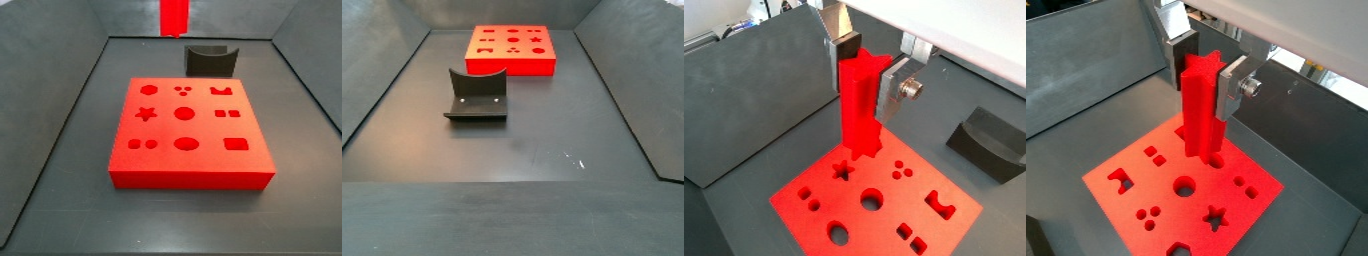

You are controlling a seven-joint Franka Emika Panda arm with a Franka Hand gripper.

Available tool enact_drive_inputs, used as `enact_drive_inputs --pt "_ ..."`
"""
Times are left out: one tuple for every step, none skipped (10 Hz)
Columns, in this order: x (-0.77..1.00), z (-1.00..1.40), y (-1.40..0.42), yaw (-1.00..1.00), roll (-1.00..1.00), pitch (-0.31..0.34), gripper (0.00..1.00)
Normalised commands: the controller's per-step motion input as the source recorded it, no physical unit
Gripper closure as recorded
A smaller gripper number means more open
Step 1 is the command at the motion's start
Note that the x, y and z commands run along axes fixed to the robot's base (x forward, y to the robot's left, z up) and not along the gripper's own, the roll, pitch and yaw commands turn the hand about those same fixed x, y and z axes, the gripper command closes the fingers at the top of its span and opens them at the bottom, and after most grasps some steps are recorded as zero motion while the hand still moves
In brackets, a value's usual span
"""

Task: Insert the star object.

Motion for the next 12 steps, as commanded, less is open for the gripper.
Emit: enact_drive_inputs --pt "0.0 -0.35 0.0 -0.11 0.0 -0.089 1.0" --pt "-0.07 -0.68 -0.05 -0.14 0.07 -0.234 1.0" --pt "-0.1 -0.74 -0.03 -0.16 0.12 -0.229 1.0" --pt "-0.1 -0.77 0.0 -0.11 0.13 -0.206 1.0" --pt "-0.15 -0.77 0.0 -0.12 0.13 -0.207 1.0" --pt "-0.21 -0.77 0.0 -0.11 0.12 -0.21 1.0" --pt "-0.31 -0.67 0.0 -0.08 0.13 -0.224 1.0" --pt "-0.15 -0.51 -0.13 -0.17 0.16 -0.146 1.0" --pt "0.0 -0.35 -0.14 -0.54 0.21 0.0 1.0" --pt "0.09 -0.25 -0.09 -0.76 0.21 0.0 1.0" --pt "0.01 -0.23 0.0 -0.8 0.22 0.026 1.0" --pt "0.0 -0.2 0.0 -0.72 0.26 0.177 1.0"
